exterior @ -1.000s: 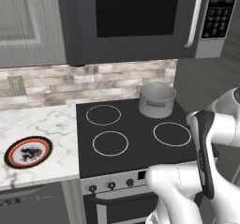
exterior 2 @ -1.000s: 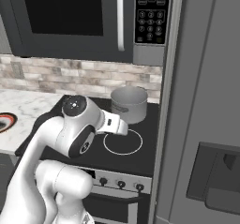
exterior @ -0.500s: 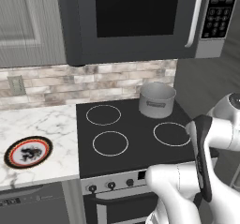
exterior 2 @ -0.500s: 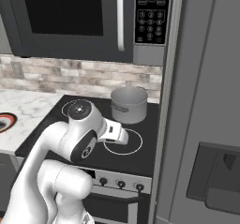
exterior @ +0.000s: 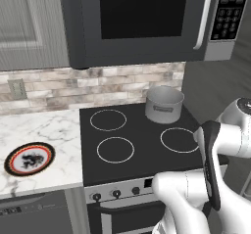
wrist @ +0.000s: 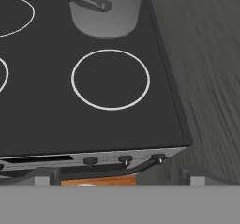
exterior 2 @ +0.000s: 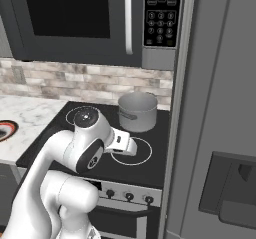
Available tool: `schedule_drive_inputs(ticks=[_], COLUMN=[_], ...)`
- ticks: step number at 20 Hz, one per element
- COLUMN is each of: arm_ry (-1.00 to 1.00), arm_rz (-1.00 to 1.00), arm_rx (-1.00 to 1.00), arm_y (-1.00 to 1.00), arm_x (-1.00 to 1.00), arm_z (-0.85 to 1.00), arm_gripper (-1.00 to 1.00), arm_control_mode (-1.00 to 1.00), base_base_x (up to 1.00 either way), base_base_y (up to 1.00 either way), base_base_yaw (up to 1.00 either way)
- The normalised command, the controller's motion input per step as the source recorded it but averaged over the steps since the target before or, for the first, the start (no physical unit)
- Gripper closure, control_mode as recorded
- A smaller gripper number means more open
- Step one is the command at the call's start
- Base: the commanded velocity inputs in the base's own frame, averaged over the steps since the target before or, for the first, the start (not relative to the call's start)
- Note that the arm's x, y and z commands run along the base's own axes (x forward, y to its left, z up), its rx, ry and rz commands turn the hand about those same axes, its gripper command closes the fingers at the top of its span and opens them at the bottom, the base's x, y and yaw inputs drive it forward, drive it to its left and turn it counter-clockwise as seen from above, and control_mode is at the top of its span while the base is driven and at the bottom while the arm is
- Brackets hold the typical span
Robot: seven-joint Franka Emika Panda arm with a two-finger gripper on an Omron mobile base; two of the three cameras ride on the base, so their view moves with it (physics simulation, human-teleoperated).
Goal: Retrieve the frozen meat and place it in the pot on a burner. Then turn the burner on.
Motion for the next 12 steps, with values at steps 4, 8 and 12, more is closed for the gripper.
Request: schedule_drive_inputs(ticks=[4, 8, 12], arm_ry=[0.00, 0.00, 0.00], arm_rz=[0.00, 0.00, 0.00], arm_rx=[0.00, 0.00, 0.00], arm_y=[0.00, 0.00, 0.00], arm_x=[0.00, 0.00, 0.00], arm_z=[0.00, 0.00, 0.00], arm_gripper=[-1.00, -1.00, -1.00], arm_control_mode=[-1.00, -1.00, -1.00], base_base_x=[0.00, 0.00, 0.00], base_base_y=[0.00, 0.00, 0.00], base_base_yaw=[0.00, 0.00, 0.00])
